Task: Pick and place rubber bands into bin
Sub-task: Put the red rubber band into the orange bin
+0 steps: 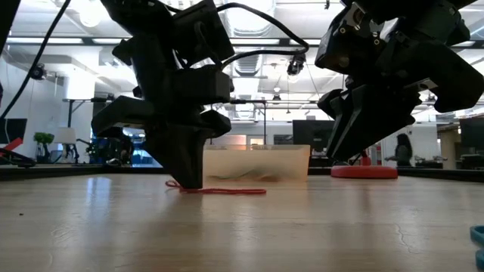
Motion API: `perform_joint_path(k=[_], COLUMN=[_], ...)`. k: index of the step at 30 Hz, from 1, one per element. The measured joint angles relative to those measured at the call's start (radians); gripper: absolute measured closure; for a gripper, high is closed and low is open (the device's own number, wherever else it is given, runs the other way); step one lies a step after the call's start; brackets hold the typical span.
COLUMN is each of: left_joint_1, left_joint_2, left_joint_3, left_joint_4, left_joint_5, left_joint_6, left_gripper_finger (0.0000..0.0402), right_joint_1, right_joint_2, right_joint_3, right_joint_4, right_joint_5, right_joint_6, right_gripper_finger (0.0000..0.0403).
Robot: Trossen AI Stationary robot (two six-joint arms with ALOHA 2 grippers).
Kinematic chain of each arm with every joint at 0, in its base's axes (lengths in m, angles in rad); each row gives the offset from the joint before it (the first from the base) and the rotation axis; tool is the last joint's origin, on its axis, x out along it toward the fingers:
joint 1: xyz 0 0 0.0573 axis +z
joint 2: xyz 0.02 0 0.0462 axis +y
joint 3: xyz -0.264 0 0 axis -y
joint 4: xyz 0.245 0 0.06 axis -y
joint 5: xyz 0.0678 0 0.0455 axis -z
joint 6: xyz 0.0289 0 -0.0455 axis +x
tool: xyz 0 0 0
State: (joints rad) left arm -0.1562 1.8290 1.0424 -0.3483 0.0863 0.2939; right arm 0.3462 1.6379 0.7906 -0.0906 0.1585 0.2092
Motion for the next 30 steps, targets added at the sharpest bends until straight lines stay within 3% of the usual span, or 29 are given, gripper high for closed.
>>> perform_joint_path(k=[8, 13, 21, 30], left_joint_1=[0.007, 0.028, 0.066, 0.124], left_joint_2=[0.0, 0.001, 0.002, 0.002], left_joint_3=[-0.002, -0.002, -0.005, -0.005], left_joint_4=[0.016, 0.023, 0.017, 0.023], left_joint_5=[0.003, 0.017, 0.253, 0.252], left_joint_6=[-0.007, -0.028, -0.026, -0.027], left_gripper_finger=[0.0282, 0.0245, 0.0237, 0.0237], right_joint_1=[0.001, 0.001, 0.001, 0.0], right_joint_2=[0.0, 0.0, 0.0, 0.0], right_joint_3=[0.0, 0.0, 0.0, 0.0], right_joint_4=[0.0, 0.0, -0.001, -0.001], right_joint_5=[0.0, 0.0, 0.0, 0.0], right_joint_6=[0.0, 0.0, 0.0, 0.0], right_gripper_finger=[0.0339, 0.0339, 0.0339, 0.0339])
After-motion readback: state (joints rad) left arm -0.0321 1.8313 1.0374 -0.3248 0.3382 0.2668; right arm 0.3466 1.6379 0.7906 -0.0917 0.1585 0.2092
